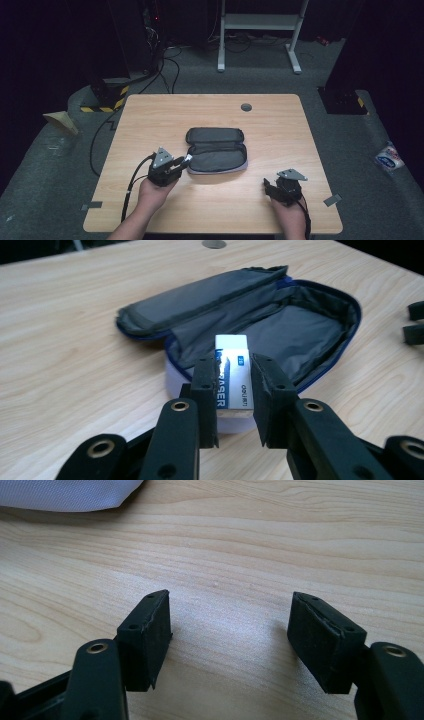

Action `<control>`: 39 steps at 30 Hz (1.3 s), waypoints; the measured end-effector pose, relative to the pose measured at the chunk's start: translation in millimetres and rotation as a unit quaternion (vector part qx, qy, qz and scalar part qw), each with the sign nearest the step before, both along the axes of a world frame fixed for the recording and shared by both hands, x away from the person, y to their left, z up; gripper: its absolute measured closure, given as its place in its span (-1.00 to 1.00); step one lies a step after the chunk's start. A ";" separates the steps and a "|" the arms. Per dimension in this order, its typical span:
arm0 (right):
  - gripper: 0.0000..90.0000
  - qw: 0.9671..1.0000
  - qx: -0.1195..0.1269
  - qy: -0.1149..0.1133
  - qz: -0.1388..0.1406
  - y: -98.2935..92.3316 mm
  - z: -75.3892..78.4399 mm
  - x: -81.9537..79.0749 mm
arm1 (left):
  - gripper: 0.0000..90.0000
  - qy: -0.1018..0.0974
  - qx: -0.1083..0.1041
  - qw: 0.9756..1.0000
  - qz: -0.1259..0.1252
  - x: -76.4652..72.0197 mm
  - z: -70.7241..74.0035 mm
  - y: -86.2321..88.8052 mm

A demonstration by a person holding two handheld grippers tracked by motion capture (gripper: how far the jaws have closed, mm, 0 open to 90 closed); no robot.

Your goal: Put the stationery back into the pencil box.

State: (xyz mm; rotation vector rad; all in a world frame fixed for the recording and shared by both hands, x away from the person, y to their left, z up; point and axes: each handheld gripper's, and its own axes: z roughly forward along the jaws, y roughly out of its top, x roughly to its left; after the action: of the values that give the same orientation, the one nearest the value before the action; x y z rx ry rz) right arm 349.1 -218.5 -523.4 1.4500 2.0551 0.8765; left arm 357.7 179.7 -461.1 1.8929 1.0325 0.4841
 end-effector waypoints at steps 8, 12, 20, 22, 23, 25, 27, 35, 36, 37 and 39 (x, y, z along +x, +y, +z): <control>-0.26 1.000 0.000 0.000 0.000 0.0 0.0 0.0 | 0.63 0.008 0.013 1.000 -0.016 11.5 -2.2 -18.9; -0.26 1.000 0.000 0.000 0.000 0.0 0.0 0.0 | 0.63 0.018 0.016 1.000 -0.018 17.2 -7.7 -25.6; -0.26 1.000 0.000 0.000 0.000 0.0 0.0 0.0 | 0.62 0.026 0.034 0.999 -0.011 22.7 -17.1 -34.6; -0.26 1.000 0.000 0.000 0.000 0.1 0.0 0.0 | 0.62 0.027 0.035 0.999 -0.010 24.3 -18.5 -36.6; -0.26 1.000 0.000 0.000 0.000 0.1 0.0 0.0 | 0.62 0.026 0.037 0.999 -0.010 25.1 -19.2 -37.2; -0.26 1.000 0.001 0.001 -0.001 0.3 0.0 0.0 | 0.62 0.028 0.042 0.999 -0.010 26.4 -21.9 -38.9; -0.26 1.000 0.001 0.001 -0.001 0.4 0.0 0.1 | 0.62 0.032 0.051 0.998 -0.010 27.0 -24.5 -40.3; -0.26 1.000 0.001 0.001 -0.001 0.5 0.0 0.1 | 0.44 0.021 0.044 0.999 0.001 22.2 -21.5 -36.0; -0.26 1.000 0.001 0.001 -0.001 0.5 0.0 0.1 | 0.45 0.018 0.038 0.999 0.000 20.8 -19.7 -33.7; -0.25 1.000 0.001 0.001 -0.001 0.5 0.0 0.1 | 0.43 0.016 0.035 0.999 0.000 20.1 -18.8 -32.6; -0.25 1.000 0.001 0.001 -0.001 0.5 0.0 0.1 | 0.39 0.012 0.027 1.000 0.003 18.3 -16.5 -28.9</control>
State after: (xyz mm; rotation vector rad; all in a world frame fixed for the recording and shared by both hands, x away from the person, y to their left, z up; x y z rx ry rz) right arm 349.2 -218.0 -523.4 1.4531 2.0547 0.8768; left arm 376.0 150.9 -477.6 1.9490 1.0499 0.4987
